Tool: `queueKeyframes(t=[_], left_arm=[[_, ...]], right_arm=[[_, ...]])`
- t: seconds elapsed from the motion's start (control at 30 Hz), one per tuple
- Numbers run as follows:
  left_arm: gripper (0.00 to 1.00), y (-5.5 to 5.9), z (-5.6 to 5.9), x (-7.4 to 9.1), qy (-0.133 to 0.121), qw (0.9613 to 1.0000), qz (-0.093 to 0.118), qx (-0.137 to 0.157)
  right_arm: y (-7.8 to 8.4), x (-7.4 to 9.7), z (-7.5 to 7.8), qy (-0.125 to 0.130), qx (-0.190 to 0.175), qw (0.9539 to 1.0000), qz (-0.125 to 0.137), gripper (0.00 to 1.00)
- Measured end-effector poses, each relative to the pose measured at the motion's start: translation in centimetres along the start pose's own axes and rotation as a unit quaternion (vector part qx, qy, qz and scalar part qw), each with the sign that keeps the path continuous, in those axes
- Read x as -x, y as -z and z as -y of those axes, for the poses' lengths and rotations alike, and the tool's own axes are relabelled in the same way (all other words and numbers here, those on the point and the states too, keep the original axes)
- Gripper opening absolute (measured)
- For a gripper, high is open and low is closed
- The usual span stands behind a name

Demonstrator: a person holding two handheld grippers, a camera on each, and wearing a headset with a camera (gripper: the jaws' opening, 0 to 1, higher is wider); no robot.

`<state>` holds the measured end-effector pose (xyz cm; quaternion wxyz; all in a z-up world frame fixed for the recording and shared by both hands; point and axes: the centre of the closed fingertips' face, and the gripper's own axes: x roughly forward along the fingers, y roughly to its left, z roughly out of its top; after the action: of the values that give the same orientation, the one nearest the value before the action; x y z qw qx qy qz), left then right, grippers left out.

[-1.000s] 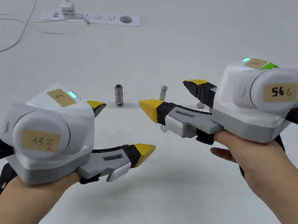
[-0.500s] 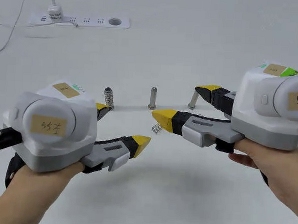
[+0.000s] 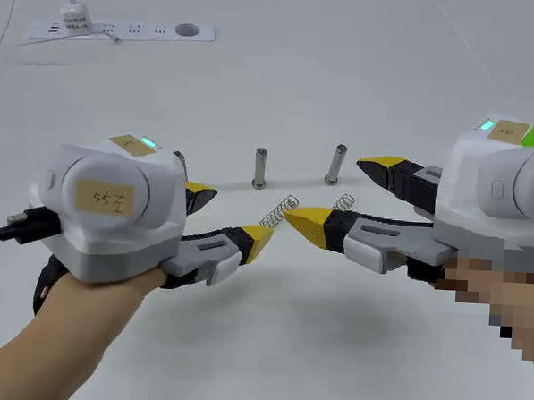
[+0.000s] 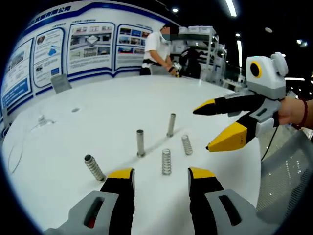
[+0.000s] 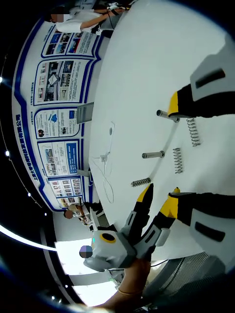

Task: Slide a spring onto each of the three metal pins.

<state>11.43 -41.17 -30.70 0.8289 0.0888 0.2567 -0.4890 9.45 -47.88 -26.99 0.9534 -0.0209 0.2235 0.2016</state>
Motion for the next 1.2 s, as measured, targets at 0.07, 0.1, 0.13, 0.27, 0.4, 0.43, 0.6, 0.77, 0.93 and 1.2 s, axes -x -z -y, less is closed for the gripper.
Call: queueKeyframes(t=[0.07,0.1,0.13,0.27,0.4,0.43,0.6,0.77,0.93,1.2], left_arm=[[0.42,0.1,0.3,-0.5,0.007,1.0000,-0.004,-0.004],[0.41,0.1,0.4,-0.7,0.009,0.9999,-0.006,-0.005],[0.40,0.2,0.5,-0.8,0.012,0.9999,-0.009,-0.005],[0.34,0.7,0.7,-1.8,0.018,0.9996,-0.023,-0.007],[0.31,0.9,1.0,-2.6,0.024,0.9991,-0.032,-0.012],[0.30,0.9,1.1,-2.8,0.025,0.9991,-0.034,-0.012],[0.25,1.5,1.1,-3.8,0.027,0.9983,-0.047,-0.019],[0.22,1.8,1.2,-4.5,0.026,0.9981,-0.050,-0.026],[0.17,1.9,1.2,-4.9,0.028,0.9976,-0.050,-0.040],[0.12,1.9,1.0,-5.1,0.020,0.9963,-0.053,-0.064]], right_arm=[[0.2,0.2,0.2,0.001,-0.002,1.0000,0.001,0.62],[0.3,0.3,0.3,0.002,-0.002,1.0000,0.001,0.61],[0.4,0.3,0.4,0.003,-0.003,1.0000,0.000,0.61],[0.6,0.5,0.7,0.009,-0.002,1.0000,0.000,0.58],[0.9,0.5,0.9,0.012,-0.008,0.9999,-0.002,0.57],[0.9,0.6,0.9,0.013,-0.008,0.9999,-0.002,0.57],[1.2,0.7,1.2,0.018,-0.017,0.9997,-0.002,0.56],[1.4,0.8,1.4,0.022,-0.034,0.9992,0.002,0.54],[1.6,0.9,1.5,0.025,-0.041,0.9988,0.003,0.54],[1.8,0.8,1.6,0.028,-0.050,0.9983,0.002,0.54]])
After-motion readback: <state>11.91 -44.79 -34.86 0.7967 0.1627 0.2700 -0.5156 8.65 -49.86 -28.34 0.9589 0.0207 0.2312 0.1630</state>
